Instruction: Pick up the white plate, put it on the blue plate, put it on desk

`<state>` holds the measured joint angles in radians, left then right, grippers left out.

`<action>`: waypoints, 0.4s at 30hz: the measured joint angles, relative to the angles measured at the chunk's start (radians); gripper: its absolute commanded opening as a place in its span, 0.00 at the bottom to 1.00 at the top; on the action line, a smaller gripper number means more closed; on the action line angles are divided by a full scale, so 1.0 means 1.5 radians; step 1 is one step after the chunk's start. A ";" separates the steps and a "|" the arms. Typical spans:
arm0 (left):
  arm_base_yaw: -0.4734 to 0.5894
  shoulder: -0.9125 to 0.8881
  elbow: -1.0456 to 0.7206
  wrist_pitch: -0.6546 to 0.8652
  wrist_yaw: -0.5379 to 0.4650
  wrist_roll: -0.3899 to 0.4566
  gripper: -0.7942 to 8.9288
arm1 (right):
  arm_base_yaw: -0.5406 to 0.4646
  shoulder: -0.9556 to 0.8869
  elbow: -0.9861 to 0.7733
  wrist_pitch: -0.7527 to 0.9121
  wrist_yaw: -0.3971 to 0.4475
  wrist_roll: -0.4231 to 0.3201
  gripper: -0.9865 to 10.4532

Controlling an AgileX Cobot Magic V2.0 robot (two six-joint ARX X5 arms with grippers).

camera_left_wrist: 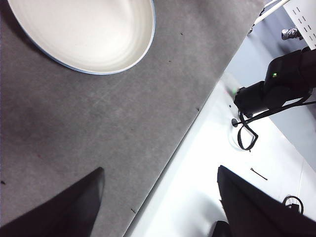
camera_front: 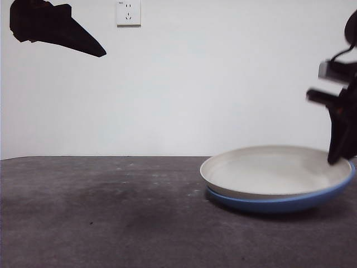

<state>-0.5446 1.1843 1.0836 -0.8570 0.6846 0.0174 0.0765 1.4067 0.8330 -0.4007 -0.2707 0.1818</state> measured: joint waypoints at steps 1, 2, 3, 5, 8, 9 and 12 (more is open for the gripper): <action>0.000 0.000 0.000 0.000 0.000 0.000 0.46 | 0.000 -0.011 0.000 -0.001 -0.007 0.003 0.10; 0.000 0.000 0.000 0.000 0.000 0.000 0.46 | 0.000 -0.020 0.000 -0.001 -0.010 0.006 0.10; 0.000 0.000 0.000 0.000 0.000 0.000 0.46 | 0.000 -0.030 0.000 -0.001 -0.014 0.010 0.10; 0.000 0.000 0.000 0.000 0.000 0.000 0.46 | 0.004 -0.046 0.000 0.000 -0.025 0.017 0.10; 0.000 0.000 0.000 0.000 0.000 0.000 0.46 | 0.018 -0.051 0.000 0.000 -0.029 0.027 0.10; 0.000 0.000 0.000 0.000 0.000 0.000 0.46 | 0.026 -0.051 0.000 -0.001 -0.029 0.031 0.10; 0.000 0.000 0.000 0.000 0.000 0.000 0.46 | 0.054 -0.050 0.005 0.001 -0.028 0.043 0.10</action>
<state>-0.5446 1.1843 1.0836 -0.8570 0.6846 0.0174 0.1581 1.3315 0.8406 -0.3996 -0.3126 0.2462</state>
